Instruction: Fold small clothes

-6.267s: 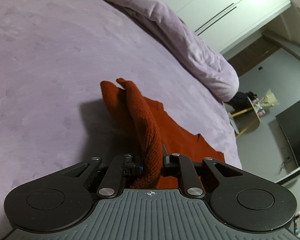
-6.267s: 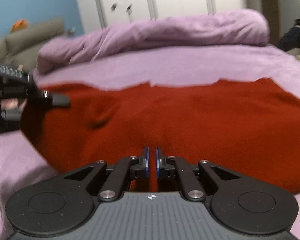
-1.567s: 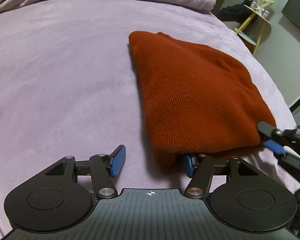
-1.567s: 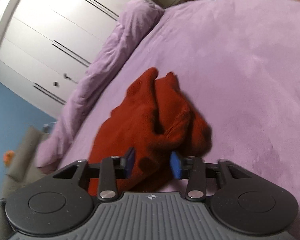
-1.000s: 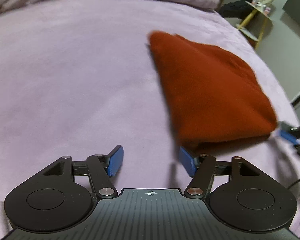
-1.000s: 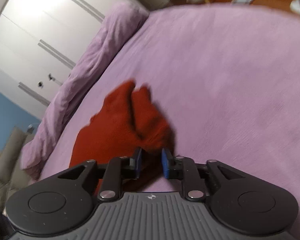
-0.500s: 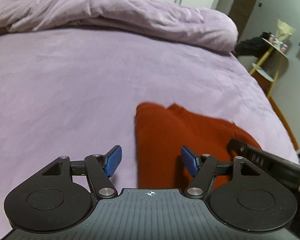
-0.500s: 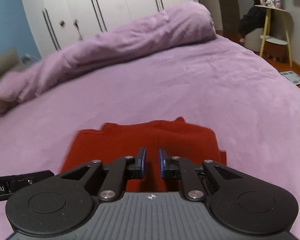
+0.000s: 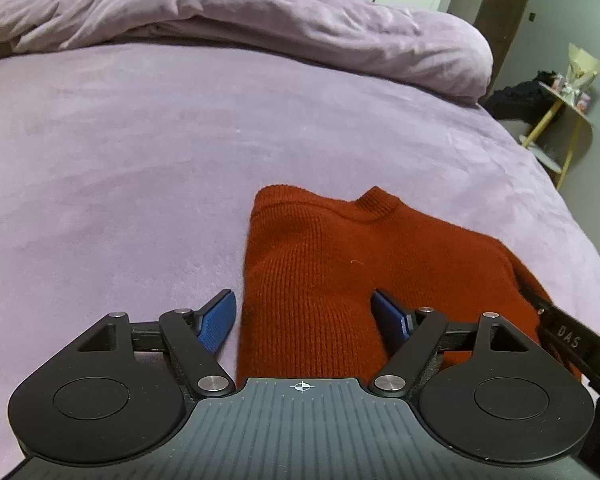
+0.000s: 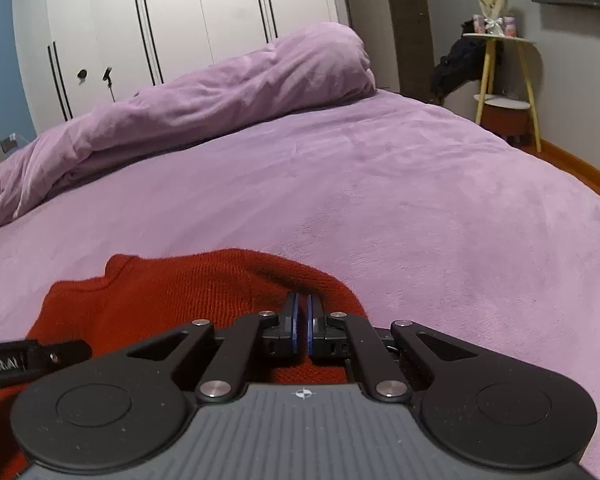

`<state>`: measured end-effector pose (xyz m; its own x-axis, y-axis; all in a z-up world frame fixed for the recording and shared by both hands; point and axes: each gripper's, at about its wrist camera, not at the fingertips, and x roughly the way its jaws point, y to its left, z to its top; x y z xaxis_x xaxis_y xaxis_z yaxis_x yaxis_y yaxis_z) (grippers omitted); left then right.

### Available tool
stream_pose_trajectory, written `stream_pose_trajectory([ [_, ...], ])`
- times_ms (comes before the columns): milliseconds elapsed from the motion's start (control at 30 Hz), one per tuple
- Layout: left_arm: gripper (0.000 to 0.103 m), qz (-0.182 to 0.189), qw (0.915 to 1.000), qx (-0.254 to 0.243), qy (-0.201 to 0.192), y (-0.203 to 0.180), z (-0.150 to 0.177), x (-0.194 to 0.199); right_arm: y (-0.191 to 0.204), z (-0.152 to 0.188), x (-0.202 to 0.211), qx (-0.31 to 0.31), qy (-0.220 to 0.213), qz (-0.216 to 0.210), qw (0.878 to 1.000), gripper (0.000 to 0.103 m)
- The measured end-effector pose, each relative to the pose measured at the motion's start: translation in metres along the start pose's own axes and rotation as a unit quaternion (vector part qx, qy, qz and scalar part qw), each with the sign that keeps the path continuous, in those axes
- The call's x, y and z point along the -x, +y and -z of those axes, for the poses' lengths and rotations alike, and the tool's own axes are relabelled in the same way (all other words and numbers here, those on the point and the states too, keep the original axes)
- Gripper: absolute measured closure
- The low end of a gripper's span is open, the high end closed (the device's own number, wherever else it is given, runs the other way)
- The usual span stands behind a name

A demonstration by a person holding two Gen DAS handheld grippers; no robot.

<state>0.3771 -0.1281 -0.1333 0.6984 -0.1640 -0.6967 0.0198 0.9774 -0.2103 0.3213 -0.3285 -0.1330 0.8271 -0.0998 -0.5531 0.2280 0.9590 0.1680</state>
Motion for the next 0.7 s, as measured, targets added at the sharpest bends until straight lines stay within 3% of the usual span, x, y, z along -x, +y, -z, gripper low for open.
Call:
stream_pose_trajectory([
  [133, 0.022, 0.0, 0.9999, -0.01, 0.011, 0.003, -0.005, 0.018, 0.003, -0.007, 0.024, -0.007, -0.002, -0.014, 1.0, 0.101],
  [200, 0.022, 0.007, 0.9998, -0.014, 0.01, 0.007, -0.002, 0.033, 0.005, -0.008, 0.045, -0.013, -0.015, -0.04, 0.999, 0.1],
  [300, 0.022, 0.027, 0.9993, -0.022, 0.013, 0.011, 0.009, 0.056, 0.014, 0.011, 0.085, 0.011, -0.031, -0.07, 0.997, 0.1],
  [500, 0.021, 0.033, 0.9973, -0.065, -0.007, 0.01, 0.036, 0.074, 0.016, 0.053, 0.109, 0.079, -0.028, -0.033, 0.996, 0.101],
  [700, 0.02, 0.03, 0.9974, -0.062, 0.019, 0.009, 0.027, 0.075, 0.017, 0.047, 0.103, 0.08, -0.003, -0.03, 0.996, 0.102],
])
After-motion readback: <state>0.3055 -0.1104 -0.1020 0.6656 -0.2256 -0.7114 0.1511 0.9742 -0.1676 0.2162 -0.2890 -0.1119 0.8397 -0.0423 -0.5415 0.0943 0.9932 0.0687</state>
